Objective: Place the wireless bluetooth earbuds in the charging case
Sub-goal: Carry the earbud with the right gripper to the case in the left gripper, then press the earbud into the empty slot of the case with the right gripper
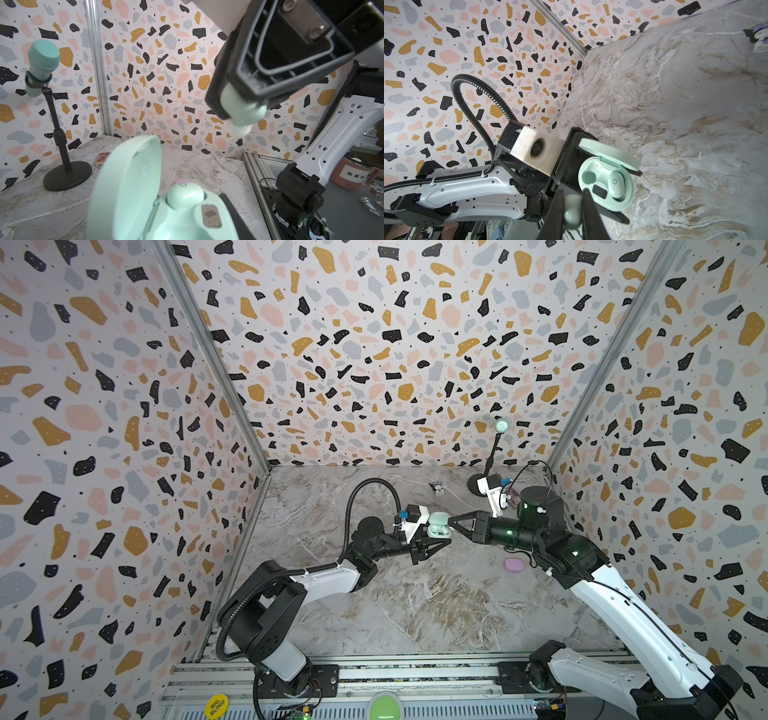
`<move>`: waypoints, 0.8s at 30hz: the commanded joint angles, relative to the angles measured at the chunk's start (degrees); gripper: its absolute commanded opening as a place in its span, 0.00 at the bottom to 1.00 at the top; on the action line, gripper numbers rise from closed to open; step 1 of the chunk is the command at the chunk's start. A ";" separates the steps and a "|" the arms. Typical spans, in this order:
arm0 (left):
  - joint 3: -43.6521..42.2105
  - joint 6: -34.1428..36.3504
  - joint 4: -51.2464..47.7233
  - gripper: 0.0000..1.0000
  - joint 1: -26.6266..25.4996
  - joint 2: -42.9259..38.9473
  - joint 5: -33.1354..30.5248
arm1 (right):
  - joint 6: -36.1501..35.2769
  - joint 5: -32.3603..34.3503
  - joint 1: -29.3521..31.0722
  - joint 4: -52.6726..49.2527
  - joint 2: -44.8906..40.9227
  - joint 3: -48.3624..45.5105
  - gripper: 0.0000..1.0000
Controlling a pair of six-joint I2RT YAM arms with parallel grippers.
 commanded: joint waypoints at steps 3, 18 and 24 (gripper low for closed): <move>1.91 0.10 4.97 0.06 -1.06 -1.87 -0.39 | 2.08 0.52 3.28 6.71 0.00 0.31 0.15; 1.65 -0.67 6.99 0.06 -2.07 -3.37 -0.84 | 4.29 4.40 6.49 10.64 0.49 -2.75 0.15; 1.65 -0.59 6.92 0.06 -2.14 -4.40 -0.93 | 4.72 5.01 6.95 10.75 0.50 -3.36 0.15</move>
